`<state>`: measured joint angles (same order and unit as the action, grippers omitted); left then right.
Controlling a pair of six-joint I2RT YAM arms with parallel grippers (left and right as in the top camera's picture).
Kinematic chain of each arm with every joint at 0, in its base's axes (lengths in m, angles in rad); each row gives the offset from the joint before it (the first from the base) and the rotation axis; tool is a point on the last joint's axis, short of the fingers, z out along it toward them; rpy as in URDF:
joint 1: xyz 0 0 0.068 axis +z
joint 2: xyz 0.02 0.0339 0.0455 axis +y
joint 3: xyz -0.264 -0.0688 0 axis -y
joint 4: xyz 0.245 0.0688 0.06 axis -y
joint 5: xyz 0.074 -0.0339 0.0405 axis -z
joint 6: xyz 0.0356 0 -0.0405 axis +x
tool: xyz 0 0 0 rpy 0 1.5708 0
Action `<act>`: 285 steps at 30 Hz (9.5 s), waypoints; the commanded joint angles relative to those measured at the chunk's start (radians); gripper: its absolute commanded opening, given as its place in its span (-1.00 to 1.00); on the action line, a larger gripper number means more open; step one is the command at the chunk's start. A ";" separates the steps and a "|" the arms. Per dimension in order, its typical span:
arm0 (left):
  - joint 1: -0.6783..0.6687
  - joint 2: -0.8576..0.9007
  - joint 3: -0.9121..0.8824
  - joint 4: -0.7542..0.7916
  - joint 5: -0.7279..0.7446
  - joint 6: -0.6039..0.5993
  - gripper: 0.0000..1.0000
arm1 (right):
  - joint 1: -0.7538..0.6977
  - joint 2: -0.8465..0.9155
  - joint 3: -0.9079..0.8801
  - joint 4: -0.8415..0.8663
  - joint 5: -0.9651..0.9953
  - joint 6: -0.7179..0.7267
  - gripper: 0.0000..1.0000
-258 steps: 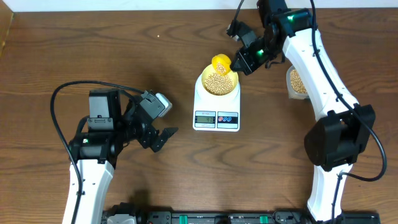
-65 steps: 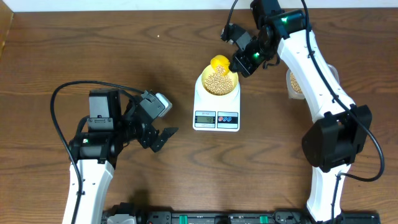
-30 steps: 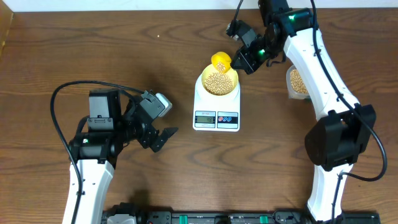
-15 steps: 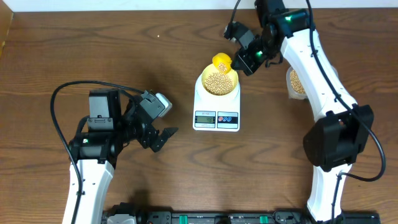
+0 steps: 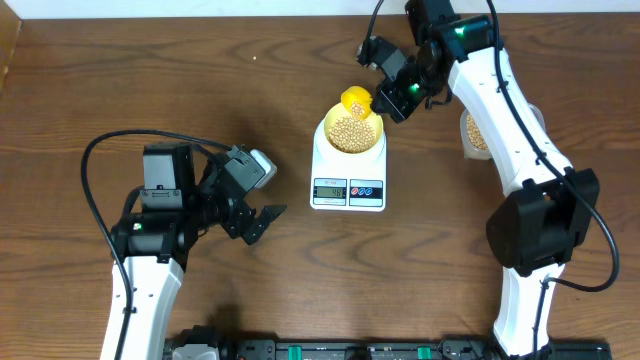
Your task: Scoop item into bowl and weigh 50g on scale
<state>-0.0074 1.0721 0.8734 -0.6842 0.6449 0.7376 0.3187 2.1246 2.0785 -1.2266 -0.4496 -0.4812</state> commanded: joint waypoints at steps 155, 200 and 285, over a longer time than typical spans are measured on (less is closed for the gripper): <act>0.004 0.005 -0.003 -0.003 -0.003 0.006 0.95 | -0.006 -0.026 0.020 -0.034 -0.062 -0.013 -0.99; 0.005 0.005 -0.003 -0.003 -0.003 0.006 0.95 | -0.145 -0.026 0.020 -0.049 -0.316 0.074 -0.98; 0.004 0.005 -0.003 -0.003 -0.003 0.006 0.95 | -0.546 -0.024 0.009 -0.325 0.017 0.416 -0.98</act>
<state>-0.0074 1.0721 0.8734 -0.6838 0.6449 0.7376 -0.1780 2.1246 2.0789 -1.5593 -0.3359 -0.0322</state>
